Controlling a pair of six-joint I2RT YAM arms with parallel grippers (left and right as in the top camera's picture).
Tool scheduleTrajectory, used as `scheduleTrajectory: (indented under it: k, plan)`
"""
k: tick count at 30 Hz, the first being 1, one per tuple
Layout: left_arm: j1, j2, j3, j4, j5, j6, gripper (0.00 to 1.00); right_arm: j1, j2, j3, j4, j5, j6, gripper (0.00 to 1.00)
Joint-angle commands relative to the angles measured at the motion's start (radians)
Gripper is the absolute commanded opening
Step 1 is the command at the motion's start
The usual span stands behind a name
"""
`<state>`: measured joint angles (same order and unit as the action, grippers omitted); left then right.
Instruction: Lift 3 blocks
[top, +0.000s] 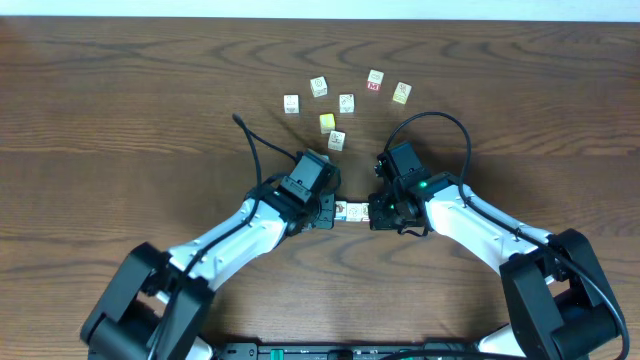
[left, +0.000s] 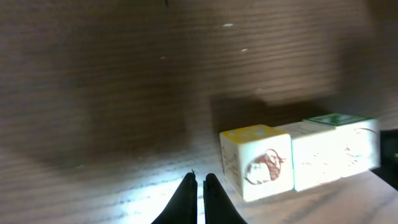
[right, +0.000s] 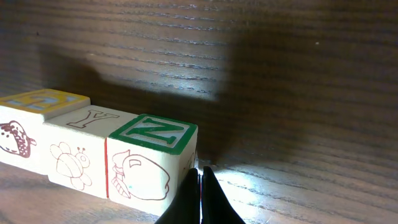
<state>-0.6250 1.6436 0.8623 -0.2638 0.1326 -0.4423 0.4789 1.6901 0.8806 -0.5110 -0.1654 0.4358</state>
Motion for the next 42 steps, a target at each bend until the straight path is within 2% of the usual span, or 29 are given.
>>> scheduleTrajectory:
  k: [1, 26, 42]
  plan:
    - [0.021, 0.03, -0.003, 0.033, 0.07, 0.024, 0.07, -0.007, -0.002, 0.0, 0.003, -0.008, 0.017, 0.01]
    - [0.04, 0.1, -0.003, 0.066, 0.173, 0.019, 0.07, -0.007, -0.002, 0.0, -0.002, -0.01, 0.02, 0.01]
    - [0.04, 0.1, -0.003, 0.071, 0.279, 0.012, 0.07, -0.007, -0.002, 0.0, 0.027, -0.117, 0.02, 0.01]
